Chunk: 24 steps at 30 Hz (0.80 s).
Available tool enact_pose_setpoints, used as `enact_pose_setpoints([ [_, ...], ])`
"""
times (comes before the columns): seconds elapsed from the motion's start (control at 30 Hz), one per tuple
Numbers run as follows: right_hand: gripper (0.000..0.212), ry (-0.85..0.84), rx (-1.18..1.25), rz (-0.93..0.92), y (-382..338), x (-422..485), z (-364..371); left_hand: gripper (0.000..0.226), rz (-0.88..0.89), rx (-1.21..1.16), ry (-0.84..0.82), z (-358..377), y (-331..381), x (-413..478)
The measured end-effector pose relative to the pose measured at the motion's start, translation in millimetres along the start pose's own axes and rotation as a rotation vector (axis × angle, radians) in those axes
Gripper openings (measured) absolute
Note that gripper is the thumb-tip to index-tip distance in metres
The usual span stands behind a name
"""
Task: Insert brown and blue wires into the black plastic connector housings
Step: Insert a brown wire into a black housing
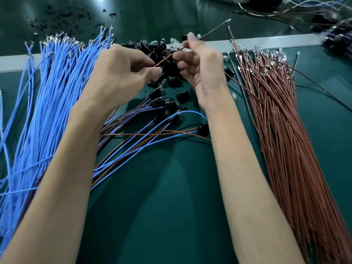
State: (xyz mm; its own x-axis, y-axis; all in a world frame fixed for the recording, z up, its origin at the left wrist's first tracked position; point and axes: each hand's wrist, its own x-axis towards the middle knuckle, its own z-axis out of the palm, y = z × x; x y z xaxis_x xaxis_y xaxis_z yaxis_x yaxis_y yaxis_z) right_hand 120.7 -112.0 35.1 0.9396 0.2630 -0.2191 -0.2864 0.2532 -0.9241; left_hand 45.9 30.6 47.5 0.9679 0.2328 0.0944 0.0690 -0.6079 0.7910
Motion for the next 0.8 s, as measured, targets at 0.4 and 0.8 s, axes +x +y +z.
enact_pose_setpoints([
  [0.4, 0.013, 0.071, -0.134, -0.057, 4, 2, -1, 0.007, -0.029, 0.003, 0.008, 4, 1, 2],
  [0.8, 0.024, -0.151, -0.636, -0.041, 3, -3, -3, 0.010, -0.043, 0.029, -0.009, 10, -10, 4],
])
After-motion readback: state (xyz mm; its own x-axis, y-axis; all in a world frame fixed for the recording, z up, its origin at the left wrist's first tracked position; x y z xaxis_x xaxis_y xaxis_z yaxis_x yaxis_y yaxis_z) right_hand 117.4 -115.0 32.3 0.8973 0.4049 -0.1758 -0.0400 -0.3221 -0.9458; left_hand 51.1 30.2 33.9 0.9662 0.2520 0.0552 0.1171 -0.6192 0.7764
